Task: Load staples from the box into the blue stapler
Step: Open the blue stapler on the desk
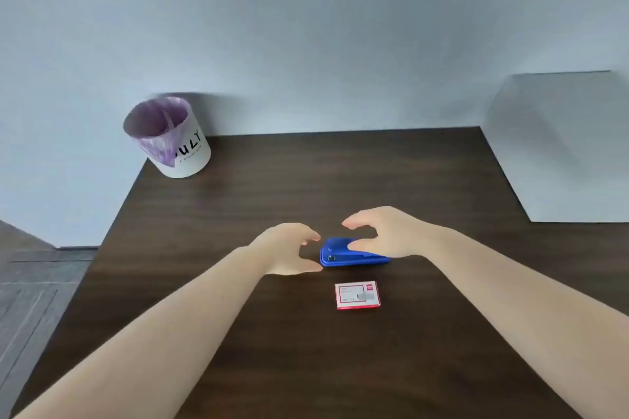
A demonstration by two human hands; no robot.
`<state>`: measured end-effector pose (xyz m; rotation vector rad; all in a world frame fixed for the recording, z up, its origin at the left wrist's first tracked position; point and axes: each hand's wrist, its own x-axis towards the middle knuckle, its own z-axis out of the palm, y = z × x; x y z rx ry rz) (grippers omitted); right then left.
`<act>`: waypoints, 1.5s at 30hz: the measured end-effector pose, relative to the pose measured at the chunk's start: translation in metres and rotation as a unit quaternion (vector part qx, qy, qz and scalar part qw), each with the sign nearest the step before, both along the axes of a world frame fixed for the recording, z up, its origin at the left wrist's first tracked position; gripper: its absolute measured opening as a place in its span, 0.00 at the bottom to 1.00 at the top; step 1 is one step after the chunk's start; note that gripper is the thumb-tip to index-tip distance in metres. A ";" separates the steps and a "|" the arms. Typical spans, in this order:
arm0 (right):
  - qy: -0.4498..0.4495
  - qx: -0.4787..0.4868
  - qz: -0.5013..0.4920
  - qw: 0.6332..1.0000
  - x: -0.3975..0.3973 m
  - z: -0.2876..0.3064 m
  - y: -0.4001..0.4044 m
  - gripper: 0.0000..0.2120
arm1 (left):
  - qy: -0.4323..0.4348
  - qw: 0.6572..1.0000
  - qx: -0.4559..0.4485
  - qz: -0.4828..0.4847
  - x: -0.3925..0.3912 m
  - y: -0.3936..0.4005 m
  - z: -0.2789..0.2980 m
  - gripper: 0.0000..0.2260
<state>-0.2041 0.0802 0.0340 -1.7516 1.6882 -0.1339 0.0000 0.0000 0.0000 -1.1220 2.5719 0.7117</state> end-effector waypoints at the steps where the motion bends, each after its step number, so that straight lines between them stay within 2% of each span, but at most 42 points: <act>1: -0.003 -0.001 -0.001 1.000 0.000 -0.006 0.000 0.25 | 0.004 1.000 0.002 0.003 -0.001 0.002 -0.006 0.28; 6: -0.028 -0.057 0.015 0.998 0.007 -0.036 0.003 0.26 | 0.069 0.997 -0.018 0.023 -0.004 0.004 -0.051 0.30; 12: -0.003 -0.206 0.050 0.977 0.019 -0.079 -0.002 0.22 | 0.235 0.964 -0.066 0.104 -0.011 0.009 -0.093 0.15; 17: 0.004 -0.291 0.058 0.955 0.028 -0.091 0.002 0.10 | 0.281 0.949 -0.107 0.093 -0.007 0.017 -0.102 0.11; 22: -0.072 -0.363 -0.027 0.929 0.024 -0.077 0.023 0.11 | 0.273 0.934 -0.208 0.101 -0.002 0.033 -0.111 0.17; 25: -0.143 -0.356 -0.085 0.920 0.012 -0.062 0.041 0.12 | 0.250 0.937 -0.219 0.109 0.005 0.043 -0.109 0.16; 30: -0.196 -0.341 -0.114 0.912 -0.012 -0.055 0.053 0.11 | 0.256 0.933 -0.228 0.111 0.008 0.049 -0.106 0.16; 34: -0.283 -0.322 -0.138 0.893 -0.026 -0.067 0.057 0.15 | 0.264 0.933 -0.219 0.113 0.008 0.047 -0.109 0.16; 40: -0.393 -0.295 -0.200 0.848 -0.057 -0.093 0.061 0.07 | 0.268 0.934 -0.210 0.107 0.010 0.040 -0.108 0.14; 42: -0.388 -0.276 -0.222 0.851 -0.070 -0.112 0.066 0.06 | 0.271 0.934 -0.205 0.108 0.011 0.038 -0.107 0.14; 45: -0.281 -0.268 -0.223 0.894 -0.081 -0.131 0.071 0.09 | 0.274 0.934 -0.200 0.111 0.012 0.035 -0.107 0.14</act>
